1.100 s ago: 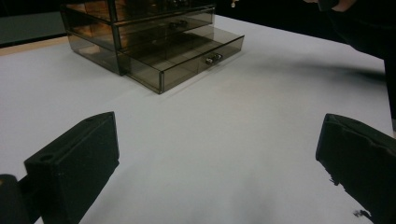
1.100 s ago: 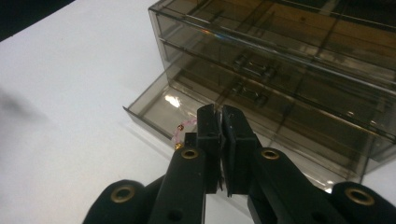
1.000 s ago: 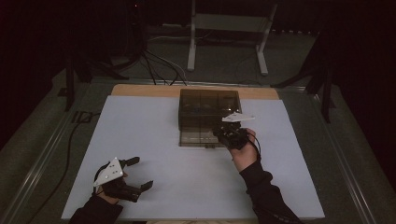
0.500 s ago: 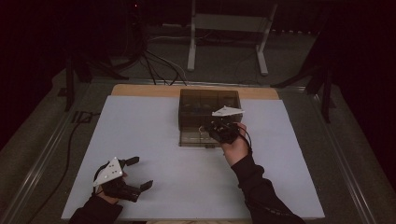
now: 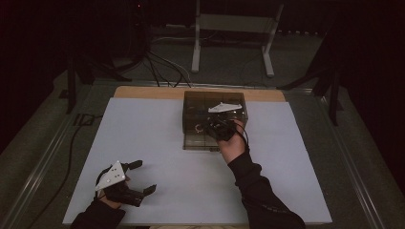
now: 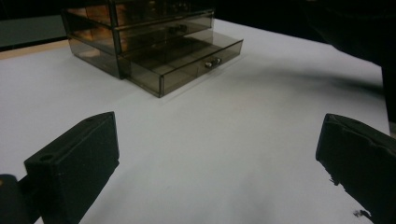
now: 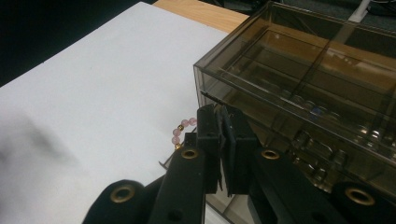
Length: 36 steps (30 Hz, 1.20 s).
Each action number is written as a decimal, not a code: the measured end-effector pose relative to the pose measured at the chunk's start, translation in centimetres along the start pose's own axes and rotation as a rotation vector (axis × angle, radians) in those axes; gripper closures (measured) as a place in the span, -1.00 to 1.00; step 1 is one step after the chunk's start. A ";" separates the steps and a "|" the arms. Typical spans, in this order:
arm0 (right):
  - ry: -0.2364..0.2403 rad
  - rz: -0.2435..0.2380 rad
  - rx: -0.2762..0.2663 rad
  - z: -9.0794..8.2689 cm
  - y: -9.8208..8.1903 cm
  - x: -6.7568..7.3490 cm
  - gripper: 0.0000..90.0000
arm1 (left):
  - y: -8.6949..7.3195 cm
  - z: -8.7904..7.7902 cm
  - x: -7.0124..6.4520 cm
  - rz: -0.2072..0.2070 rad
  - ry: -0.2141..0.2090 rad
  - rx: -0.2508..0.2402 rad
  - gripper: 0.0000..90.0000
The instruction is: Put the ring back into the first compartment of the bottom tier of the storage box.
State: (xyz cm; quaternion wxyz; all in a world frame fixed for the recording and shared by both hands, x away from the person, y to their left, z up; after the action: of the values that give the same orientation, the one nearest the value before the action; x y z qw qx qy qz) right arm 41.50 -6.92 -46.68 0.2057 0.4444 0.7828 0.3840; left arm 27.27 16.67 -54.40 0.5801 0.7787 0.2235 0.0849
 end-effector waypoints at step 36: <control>0.010 0.031 0.116 4.8 -1.8 0.5 0.93 | 0.0 0.0 0.0 -0.004 -0.004 -0.001 -0.99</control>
State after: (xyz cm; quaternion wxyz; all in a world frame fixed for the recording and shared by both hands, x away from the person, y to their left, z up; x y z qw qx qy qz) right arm 43.41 -5.06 -51.05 0.1696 0.4658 0.7977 0.3435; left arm 27.28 16.65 -54.37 0.5812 0.7781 0.2236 0.0824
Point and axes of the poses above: each handheld gripper's, and its own axes: z roughly forward along the jaws, y roughly out of its top, x roughly to its left, the point moved 7 cm from there along z, roughly forward along the jaws, and after that the axes turned 9 degrees about -y, right-handed, at the moved point
